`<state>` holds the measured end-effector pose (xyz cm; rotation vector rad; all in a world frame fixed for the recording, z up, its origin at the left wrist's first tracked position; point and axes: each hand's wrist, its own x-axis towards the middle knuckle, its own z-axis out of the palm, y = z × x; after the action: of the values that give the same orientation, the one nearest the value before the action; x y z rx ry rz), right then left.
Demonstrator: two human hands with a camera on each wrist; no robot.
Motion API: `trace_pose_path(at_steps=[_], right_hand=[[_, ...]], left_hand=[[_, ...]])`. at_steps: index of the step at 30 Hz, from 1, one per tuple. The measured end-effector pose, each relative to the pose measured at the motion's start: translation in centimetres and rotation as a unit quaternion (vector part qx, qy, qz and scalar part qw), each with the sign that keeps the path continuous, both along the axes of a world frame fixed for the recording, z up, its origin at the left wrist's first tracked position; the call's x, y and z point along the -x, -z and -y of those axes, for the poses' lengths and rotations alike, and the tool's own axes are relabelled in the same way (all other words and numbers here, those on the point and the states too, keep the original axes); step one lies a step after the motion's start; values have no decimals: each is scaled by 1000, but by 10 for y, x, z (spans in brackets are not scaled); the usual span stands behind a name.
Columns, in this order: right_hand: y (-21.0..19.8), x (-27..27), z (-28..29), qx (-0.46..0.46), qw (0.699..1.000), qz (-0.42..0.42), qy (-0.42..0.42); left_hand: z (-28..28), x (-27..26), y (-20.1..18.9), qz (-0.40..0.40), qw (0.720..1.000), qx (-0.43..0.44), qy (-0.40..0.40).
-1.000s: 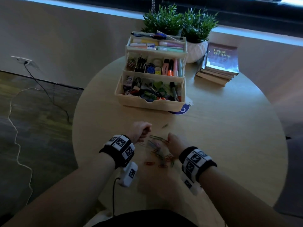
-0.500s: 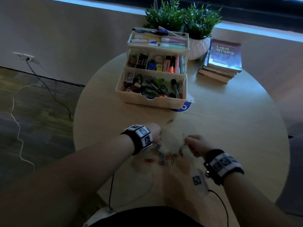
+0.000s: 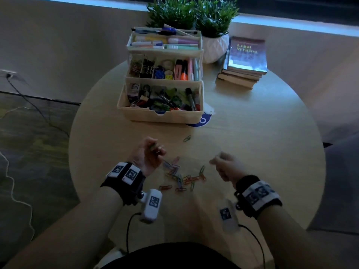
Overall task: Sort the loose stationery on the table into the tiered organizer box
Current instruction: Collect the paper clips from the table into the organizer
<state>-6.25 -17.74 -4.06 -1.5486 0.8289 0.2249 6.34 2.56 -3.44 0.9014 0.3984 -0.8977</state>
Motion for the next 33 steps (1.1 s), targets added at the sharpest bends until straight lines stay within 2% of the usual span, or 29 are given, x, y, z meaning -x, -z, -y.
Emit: trace_pose_path(at_steps=[1,2,3,5,7,9,10,11,12,14,15,16,17,18,21,22,23,24,25,26,27,28,30,31,32,33], right_hand=[[1,-1,-6,122,990,-26,-68],[3,-1,-13,211,965,-51,-146],[6,0,-20,259,939,-66,-215],[11,-1,-32,280,912,-65,-294],[15,-6,-38,304,893,-80,-322],[14,-15,-39,357,858,-103,-355],[13,-19,-39,383,837,-110,-374],[12,-23,-38,403,821,-113,-388],[12,-26,-38,419,809,-114,-395],[17,-31,-36,443,801,-87,-393],[20,-34,-35,454,797,-67,-393],[22,-36,-34,464,791,-58,-394],[23,-39,-32,468,788,-58,-397],[22,-41,-31,461,798,-61,-384],[16,-43,-22,416,854,-79,-301],[15,-44,-20,388,877,-86,-272],[13,-45,-18,338,908,-88,-233],[11,-46,-15,248,949,-83,-176],[9,-45,-13,126,985,-66,-100],[7,-45,-11,-1,999,-50,-18],[4,-44,-9,-115,992,-33,52],[-2,-42,-8,-205,973,-21,100],[-13,-43,-9,-314,937,-6,155],[-18,-46,-11,-341,925,-3,167],[-23,-50,-13,-354,919,-8,172],[-27,-55,-17,-355,919,-22,168]], left_hand=[[-1,0,-2,-2,1000,5,-2],[-3,0,-4,0,1000,6,-1],[-4,0,-5,4,1000,3,3],[-7,0,-10,32,999,-28,34],[-10,0,-11,71,991,-81,83],[-15,-2,-8,114,969,-155,157],[-16,-2,-7,162,938,-215,216],[-16,0,-7,236,880,-290,293],[-14,1,-6,325,792,-359,372],[-7,7,-4,470,574,-434,511],[-4,10,-1,508,491,-439,555],[0,11,3,534,433,-436,580],[3,11,7,550,394,-432,595],[7,9,9,563,370,-429,601],[18,4,11,561,342,-435,616],[22,2,11,559,340,-436,618],[24,0,9,548,344,-438,624],[26,-2,9,538,357,-438,625],[28,-4,10,529,388,-439,614],[29,-7,10,526,435,-435,588],[29,-10,10,517,504,-423,547],[29,-13,9,493,591,-407,492],[25,-21,7,359,795,-343,348],[23,-24,4,269,877,-288,275],[20,-27,0,177,934,-221,218],[16,-30,-3,101,965,-161,178]])
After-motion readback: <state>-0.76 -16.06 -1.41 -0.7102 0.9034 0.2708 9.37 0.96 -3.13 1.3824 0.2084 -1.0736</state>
